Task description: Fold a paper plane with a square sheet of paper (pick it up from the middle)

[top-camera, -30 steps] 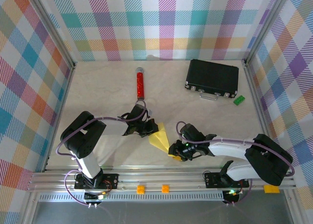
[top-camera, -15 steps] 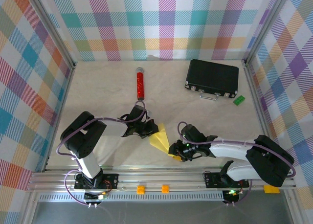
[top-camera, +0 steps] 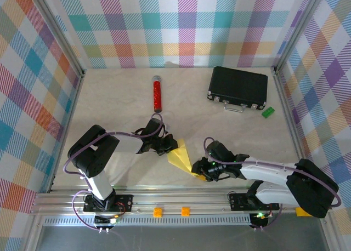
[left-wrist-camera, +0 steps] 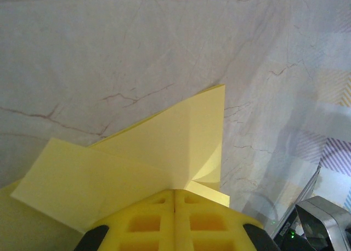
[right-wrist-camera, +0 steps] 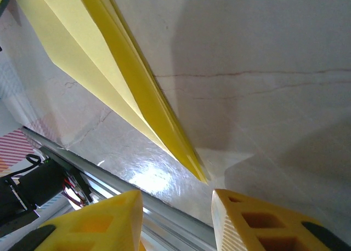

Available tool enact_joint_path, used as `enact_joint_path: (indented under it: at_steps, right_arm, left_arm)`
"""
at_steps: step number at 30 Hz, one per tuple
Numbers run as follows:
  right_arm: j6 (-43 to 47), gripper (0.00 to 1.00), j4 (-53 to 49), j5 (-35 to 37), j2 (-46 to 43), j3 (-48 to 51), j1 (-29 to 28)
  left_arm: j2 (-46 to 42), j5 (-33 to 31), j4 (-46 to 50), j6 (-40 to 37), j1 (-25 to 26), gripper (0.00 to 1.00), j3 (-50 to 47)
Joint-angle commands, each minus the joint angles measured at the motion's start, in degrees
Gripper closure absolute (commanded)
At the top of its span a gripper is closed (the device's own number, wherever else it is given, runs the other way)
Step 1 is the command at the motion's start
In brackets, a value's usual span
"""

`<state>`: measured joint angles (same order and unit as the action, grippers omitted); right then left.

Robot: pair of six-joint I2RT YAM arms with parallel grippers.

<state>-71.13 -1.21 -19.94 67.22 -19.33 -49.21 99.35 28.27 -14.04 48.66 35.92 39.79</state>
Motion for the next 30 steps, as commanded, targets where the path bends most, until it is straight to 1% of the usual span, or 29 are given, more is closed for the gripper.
enact_joint_path:
  at_steps: [1, 9, 14, 22, 30]
  right_arm:
    - [0.69, 0.61, -2.46, -0.08, 0.01, 0.42, -0.27]
    - [-0.67, 0.62, 6.27, -1.75, 4.68, 1.04, -0.27]
    - [-0.85, 0.62, 7.84, -1.73, 6.91, 1.05, -0.19]
    - [-0.67, 0.62, 7.64, -1.15, 4.97, 1.38, -0.18]
    - [-0.91, 0.62, 8.96, -1.76, 2.53, 2.16, -0.23]
  left_arm:
    - [-0.26, -1.52, 3.20, 0.76, -0.15, 0.99, -0.24]
    - [0.30, 1.03, 0.07, 2.83, -0.06, 0.99, -1.96]
    - [0.38, 2.12, -1.29, 3.72, 0.20, 0.99, -2.88]
    - [0.66, 3.58, -0.98, 4.04, 0.96, 0.99, -2.80]
    - [1.33, 1.57, -2.23, 5.94, 2.40, 0.98, -2.62]
